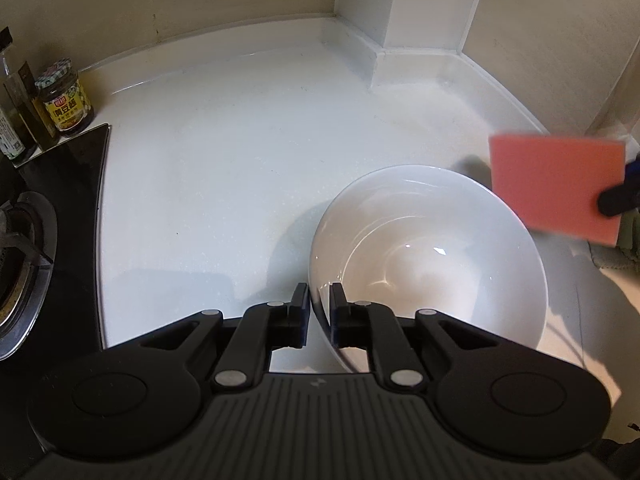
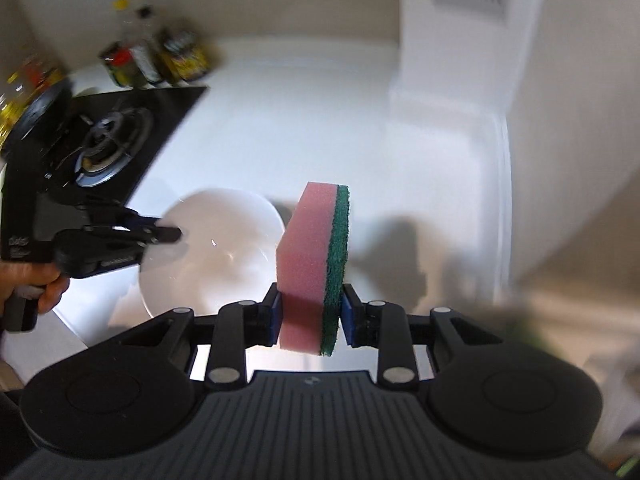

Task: Clean bowl
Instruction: 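Lift the sponge out of the bowl and away with the right gripper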

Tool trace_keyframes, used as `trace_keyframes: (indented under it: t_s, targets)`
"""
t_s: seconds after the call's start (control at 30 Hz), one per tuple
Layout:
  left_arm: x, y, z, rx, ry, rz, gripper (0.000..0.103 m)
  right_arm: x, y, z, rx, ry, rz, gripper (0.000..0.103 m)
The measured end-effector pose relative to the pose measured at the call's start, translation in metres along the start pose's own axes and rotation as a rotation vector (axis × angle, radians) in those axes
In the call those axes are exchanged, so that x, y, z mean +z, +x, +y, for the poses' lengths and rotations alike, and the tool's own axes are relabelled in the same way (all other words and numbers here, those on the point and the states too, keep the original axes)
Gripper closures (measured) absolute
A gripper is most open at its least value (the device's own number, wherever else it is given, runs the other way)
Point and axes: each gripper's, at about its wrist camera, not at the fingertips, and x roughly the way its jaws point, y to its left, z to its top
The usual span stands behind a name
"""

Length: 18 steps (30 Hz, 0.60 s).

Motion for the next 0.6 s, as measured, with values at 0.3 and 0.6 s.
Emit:
trace_keyframes:
  t_s: [0.3, 0.6]
  targets:
    - [-0.001, 0.0, 0.003, -0.009, 0.074, -0.012, 0.094, -0.004, 0.044, -0.014, 0.146, 0.103, 0.215, 0.077]
    - [-0.003, 0.001, 0.001, -0.009, 0.127, -0.025, 0.093, 0.026, 0.051, -0.001, 0.078, 0.145, 0.216, 0.076]
